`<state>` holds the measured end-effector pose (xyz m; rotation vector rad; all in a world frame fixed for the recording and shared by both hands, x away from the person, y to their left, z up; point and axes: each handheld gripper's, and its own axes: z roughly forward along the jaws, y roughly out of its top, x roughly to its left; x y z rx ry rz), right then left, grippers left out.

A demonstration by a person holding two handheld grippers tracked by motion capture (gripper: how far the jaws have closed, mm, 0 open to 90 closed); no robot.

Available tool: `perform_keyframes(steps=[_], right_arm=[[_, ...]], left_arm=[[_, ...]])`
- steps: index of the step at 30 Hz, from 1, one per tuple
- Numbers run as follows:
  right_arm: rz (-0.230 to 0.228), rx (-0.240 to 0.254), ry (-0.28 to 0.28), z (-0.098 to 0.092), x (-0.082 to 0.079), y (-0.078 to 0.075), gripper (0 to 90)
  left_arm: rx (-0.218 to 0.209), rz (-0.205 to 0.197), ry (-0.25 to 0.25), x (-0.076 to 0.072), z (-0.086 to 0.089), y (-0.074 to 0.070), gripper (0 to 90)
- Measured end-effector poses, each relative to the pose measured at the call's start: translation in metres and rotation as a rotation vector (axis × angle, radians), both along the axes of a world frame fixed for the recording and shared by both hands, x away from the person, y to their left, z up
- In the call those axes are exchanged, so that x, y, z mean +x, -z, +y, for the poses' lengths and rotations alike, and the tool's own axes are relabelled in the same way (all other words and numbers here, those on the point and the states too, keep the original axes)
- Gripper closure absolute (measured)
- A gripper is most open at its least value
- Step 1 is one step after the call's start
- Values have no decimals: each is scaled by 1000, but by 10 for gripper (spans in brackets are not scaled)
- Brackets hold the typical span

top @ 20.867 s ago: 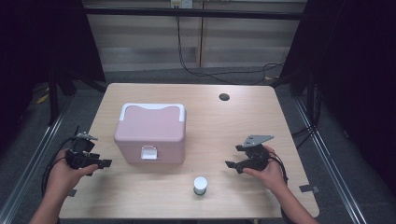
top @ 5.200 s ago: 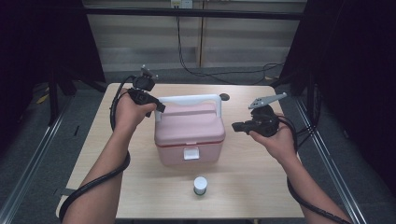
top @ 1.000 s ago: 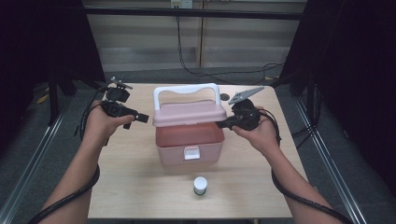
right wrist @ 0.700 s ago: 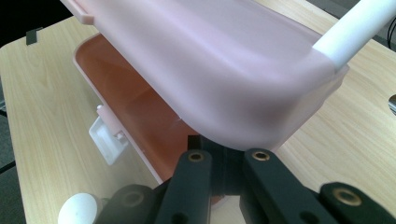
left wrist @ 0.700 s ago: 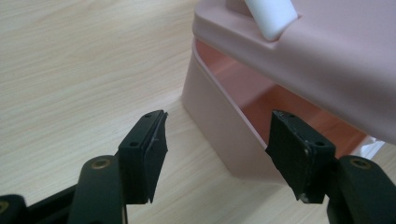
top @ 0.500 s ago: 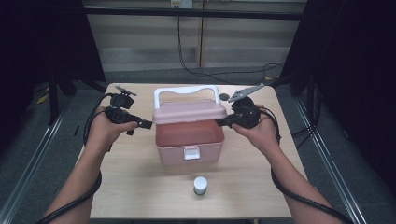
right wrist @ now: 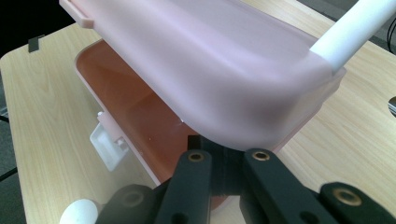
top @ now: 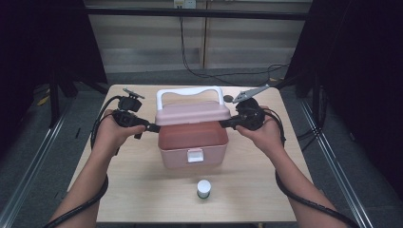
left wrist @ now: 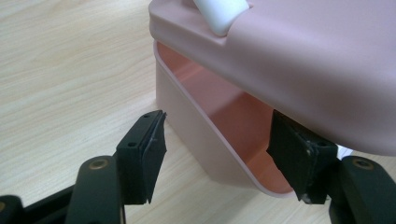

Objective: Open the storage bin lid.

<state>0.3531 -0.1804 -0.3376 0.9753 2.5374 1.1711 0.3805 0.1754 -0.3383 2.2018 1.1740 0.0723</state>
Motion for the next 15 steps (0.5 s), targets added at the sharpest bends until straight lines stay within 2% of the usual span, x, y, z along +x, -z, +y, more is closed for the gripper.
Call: perform_keyframes(steps=[15], right_arm=[[5,12,8,-1,1,5,900]], left_arm=[[-9,-16,6,2,-5,-5,368]])
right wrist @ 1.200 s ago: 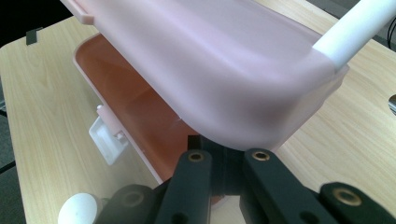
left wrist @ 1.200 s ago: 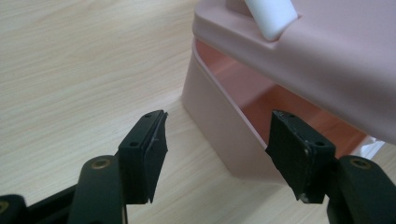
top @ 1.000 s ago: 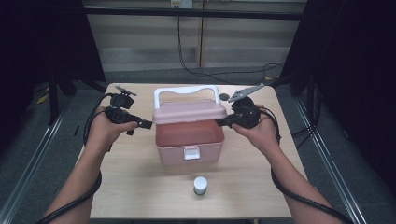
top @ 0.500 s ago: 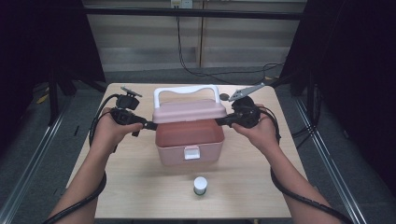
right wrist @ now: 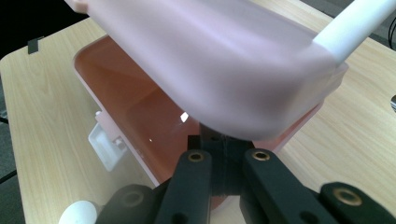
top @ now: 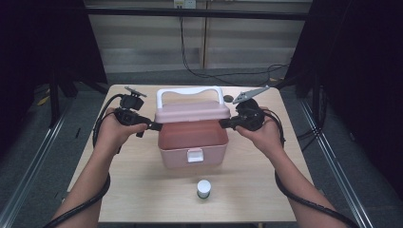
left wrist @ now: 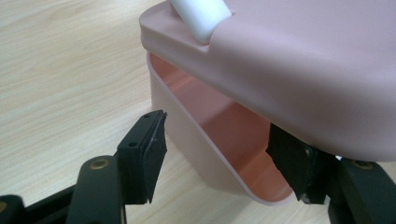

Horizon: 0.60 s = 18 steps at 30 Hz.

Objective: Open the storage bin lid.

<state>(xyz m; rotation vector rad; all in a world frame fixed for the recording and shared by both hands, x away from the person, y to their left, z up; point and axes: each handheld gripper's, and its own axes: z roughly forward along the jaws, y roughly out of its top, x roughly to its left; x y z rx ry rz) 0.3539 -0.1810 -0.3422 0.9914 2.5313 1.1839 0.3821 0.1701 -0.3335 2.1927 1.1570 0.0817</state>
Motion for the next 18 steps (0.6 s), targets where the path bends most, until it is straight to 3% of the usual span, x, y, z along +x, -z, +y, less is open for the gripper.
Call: perform_keyframes(steps=[18], right_arm=[[38,-14,-42,6,-7,22,900]], left_arm=[[-14,-41,-14,4,-3,-15,385]])
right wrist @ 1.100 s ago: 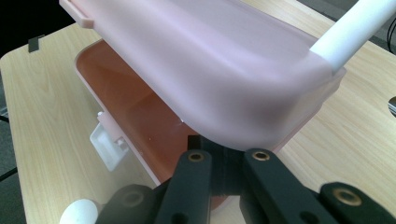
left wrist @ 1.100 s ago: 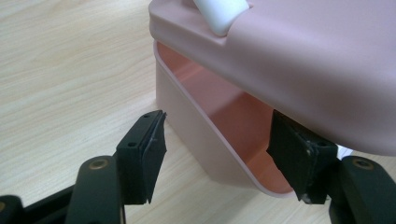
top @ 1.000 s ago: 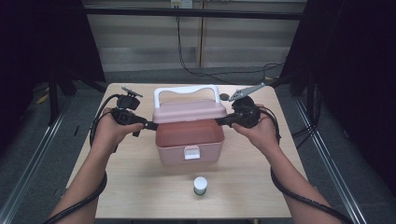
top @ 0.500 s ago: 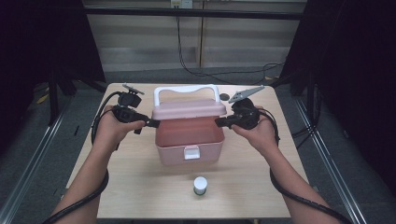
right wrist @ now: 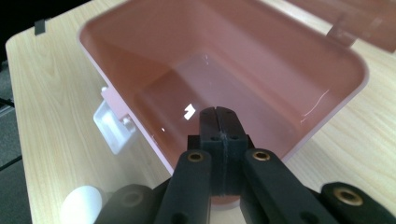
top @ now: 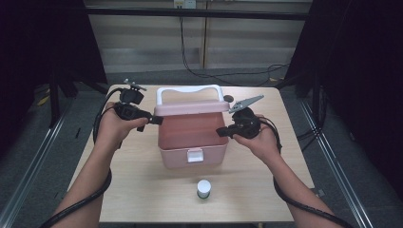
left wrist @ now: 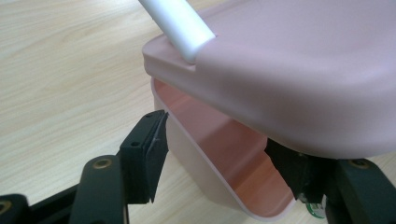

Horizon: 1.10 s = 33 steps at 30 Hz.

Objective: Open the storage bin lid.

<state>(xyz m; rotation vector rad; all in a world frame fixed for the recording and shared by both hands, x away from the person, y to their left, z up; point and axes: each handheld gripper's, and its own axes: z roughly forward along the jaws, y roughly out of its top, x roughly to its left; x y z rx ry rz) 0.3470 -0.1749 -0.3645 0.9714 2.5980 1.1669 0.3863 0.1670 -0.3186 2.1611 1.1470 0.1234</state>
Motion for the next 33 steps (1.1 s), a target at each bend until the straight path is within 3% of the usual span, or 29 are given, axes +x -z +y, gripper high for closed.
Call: perform_keyframes(steps=[17,33], right_arm=[[23,-5,-34,2,-5,17,898],[28,-13,-42,2,-8,22,890]], left_arm=[[-5,-45,-18,10,-6,-16,442],[1,-107,-34,15,-14,-27,540]])
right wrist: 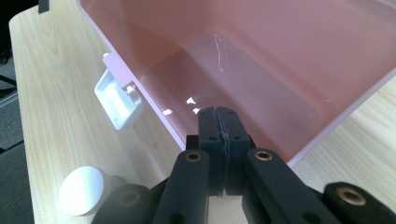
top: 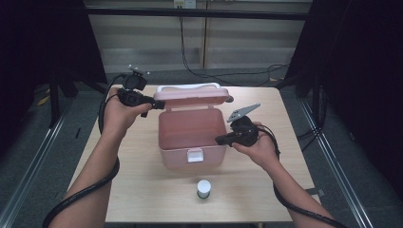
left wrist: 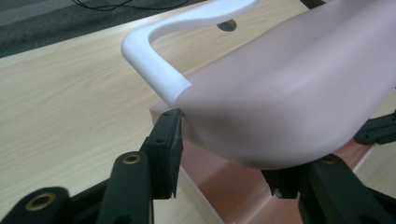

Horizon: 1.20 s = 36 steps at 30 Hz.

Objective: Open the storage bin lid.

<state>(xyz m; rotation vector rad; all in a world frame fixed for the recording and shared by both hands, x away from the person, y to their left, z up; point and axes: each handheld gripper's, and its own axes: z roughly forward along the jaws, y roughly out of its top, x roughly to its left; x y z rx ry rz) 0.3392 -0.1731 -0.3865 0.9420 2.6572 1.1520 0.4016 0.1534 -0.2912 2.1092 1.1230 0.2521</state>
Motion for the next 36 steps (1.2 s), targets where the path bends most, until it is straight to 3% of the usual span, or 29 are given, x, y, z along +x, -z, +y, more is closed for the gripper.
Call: perform_keyframes(steps=[11,23,36], right_arm=[[-6,-1,3,0,0,2,888],[-2,-2,3,-1,1,5,887],[-4,-4,-10,0,0,11,900]], left_arm=[[-22,-26,-34,6,3,-3,620],[29,-33,-68,10,-2,-7,699],[49,-26,-128,17,-7,-12,756]])
